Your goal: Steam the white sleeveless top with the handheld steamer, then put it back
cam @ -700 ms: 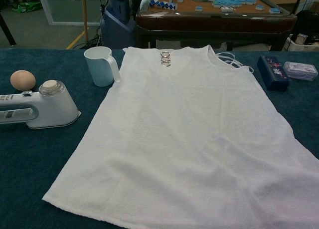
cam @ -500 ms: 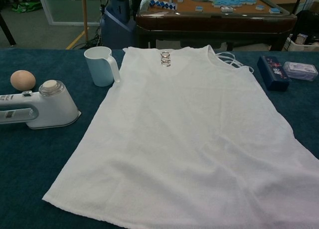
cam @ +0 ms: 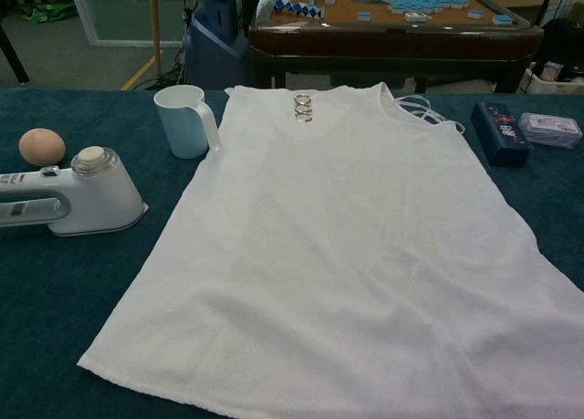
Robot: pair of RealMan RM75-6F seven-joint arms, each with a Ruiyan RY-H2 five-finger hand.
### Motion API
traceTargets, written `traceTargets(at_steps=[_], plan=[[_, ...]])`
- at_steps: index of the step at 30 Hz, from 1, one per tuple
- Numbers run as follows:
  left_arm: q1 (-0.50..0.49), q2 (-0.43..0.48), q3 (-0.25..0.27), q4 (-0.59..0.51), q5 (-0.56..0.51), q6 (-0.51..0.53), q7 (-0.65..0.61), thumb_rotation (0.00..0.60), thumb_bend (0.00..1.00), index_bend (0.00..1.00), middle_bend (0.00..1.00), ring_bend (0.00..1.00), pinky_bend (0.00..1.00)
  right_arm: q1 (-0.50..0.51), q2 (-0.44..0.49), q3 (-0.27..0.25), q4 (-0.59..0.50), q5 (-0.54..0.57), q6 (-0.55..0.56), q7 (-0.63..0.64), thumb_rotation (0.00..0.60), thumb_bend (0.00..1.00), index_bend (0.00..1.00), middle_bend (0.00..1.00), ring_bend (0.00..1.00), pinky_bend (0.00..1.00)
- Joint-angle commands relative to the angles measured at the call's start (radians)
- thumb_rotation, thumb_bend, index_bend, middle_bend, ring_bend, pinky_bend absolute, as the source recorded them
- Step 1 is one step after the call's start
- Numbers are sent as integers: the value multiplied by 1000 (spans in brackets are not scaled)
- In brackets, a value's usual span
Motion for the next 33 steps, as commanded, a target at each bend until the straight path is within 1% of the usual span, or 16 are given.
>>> traceTargets(at_steps=[1,13,20,28,33], plan=[[-32,-26,-13,8,-24,-41,10,600,294,154,157,128,94,6,18,20,-26,18,11,-22,600,90,169,188,143,164],[-122,-112,-42,38,-143,-171,82,600,293,66,150,129,94,-1,25,11,-33,42,3,-10,600,90,169,188,143,164],[-158,-174,-53,72,-198,-193,143,600,293,42,127,124,94,-8,18,-7,-18,28,1,17,600,90,169,188,143,164],[-185,-221,-60,121,-258,-215,178,598,292,39,116,123,94,-24,19,-13,-7,31,19,39,600,89,169,188,143,164],[-197,-248,-64,159,-288,-226,181,576,283,39,115,123,94,-29,21,-15,-2,28,27,47,600,90,169,188,143,164]])
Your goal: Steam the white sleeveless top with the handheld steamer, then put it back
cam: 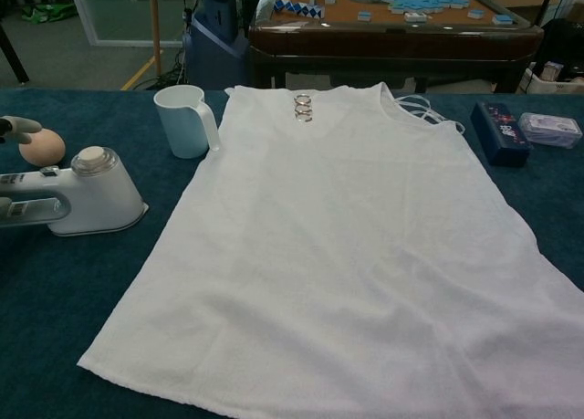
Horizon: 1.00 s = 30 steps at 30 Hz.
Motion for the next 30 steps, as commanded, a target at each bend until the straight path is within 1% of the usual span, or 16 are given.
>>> traceTargets(at_steps=[1,4,8,15,22,26,30], plan=[[-9,-21,-4,28,-20,-6,3,568,278,39,115,123,94,-2,0,-1,2,-1,3,3,600,90,169,188,143,164],[-18,-39,-10,59,-40,-13,6,565,268,39,115,122,94,-4,0,-2,3,1,4,5,600,90,169,188,143,164],[-32,-62,-17,101,-60,-25,4,597,268,51,115,125,94,-6,-1,-3,5,4,2,7,600,90,169,188,143,164],[-57,-115,-33,207,-60,-37,-45,600,268,126,120,152,94,-8,-2,-4,5,11,-1,7,600,90,169,188,143,164],[-91,-164,-52,327,-64,-69,-93,600,268,195,188,203,104,-10,-2,-5,4,19,-7,5,600,90,169,188,143,164],[-114,-191,-61,407,-63,-95,-121,600,268,238,227,235,137,-11,-2,-5,5,24,-10,5,600,90,169,188,143,164],[-132,-218,-62,485,-50,-106,-142,600,268,314,295,287,173,-11,-4,-5,6,29,-12,4,600,90,169,188,143,164]])
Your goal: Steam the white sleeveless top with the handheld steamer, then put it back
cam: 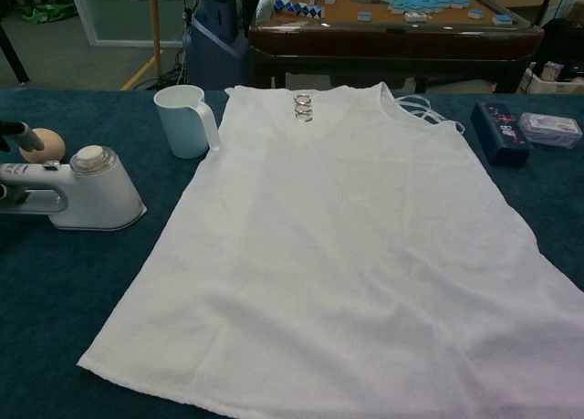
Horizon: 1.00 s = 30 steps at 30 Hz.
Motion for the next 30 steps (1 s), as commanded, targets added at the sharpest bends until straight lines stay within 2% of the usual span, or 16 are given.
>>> traceTargets(at_steps=[1,10,22,30], plan=[[-24,-35,-1,81,15,-18,-25,600,268,338,315,302,189,0,-2,0,1,3,-1,0,600,89,169,188,143,164],[-19,-60,33,115,86,-4,-125,600,268,540,492,433,372,1,-7,-2,3,10,-12,0,600,90,169,188,143,164],[-28,-66,49,118,150,-4,-240,600,268,661,566,486,451,-2,-10,-4,2,18,-15,-5,600,90,169,188,143,164],[-37,-83,30,148,147,-33,-353,600,269,780,635,540,524,-7,-8,-6,-2,21,-14,-6,600,90,169,188,143,164]])
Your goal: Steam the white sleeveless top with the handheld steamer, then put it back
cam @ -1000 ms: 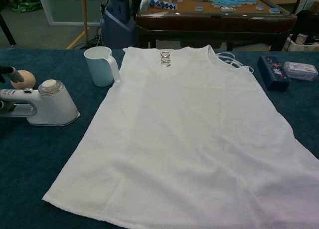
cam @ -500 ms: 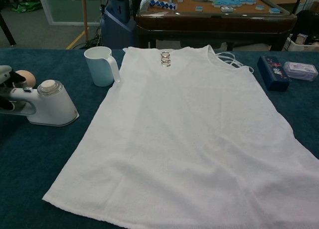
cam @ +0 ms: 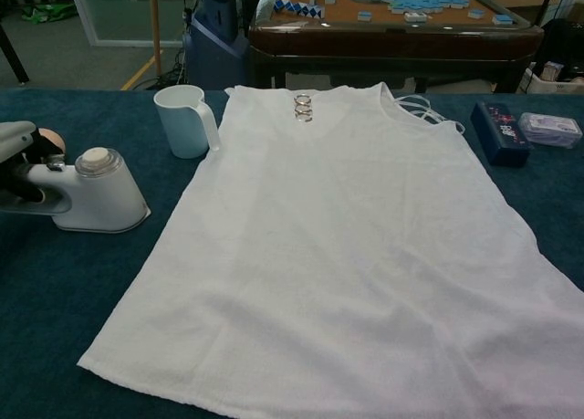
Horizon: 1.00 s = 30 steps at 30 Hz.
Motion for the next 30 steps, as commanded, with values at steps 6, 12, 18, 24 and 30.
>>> traceTargets(at_steps=[6,12,18,24,30], plan=[[-9,2,-29,11,-19,-55,-143,600,269,841,651,552,528,-2,1,-1,-6,1,2,-5,600,90,169,188,143,164],[-13,30,-53,-18,-46,-122,-265,600,268,866,663,561,537,-3,5,-1,-15,-1,4,-13,600,90,169,188,143,164],[-12,58,-66,-48,-40,-144,-365,600,269,867,695,592,547,-3,9,-3,-29,-6,5,-26,600,90,169,188,143,164],[-5,95,-57,-110,13,-99,-418,600,269,867,695,592,547,12,16,-18,-52,-50,-17,-32,600,90,169,188,143,164],[2,149,-41,-235,69,-44,-402,600,269,867,695,592,548,58,32,-58,-78,-147,-95,11,600,130,169,189,143,164]])
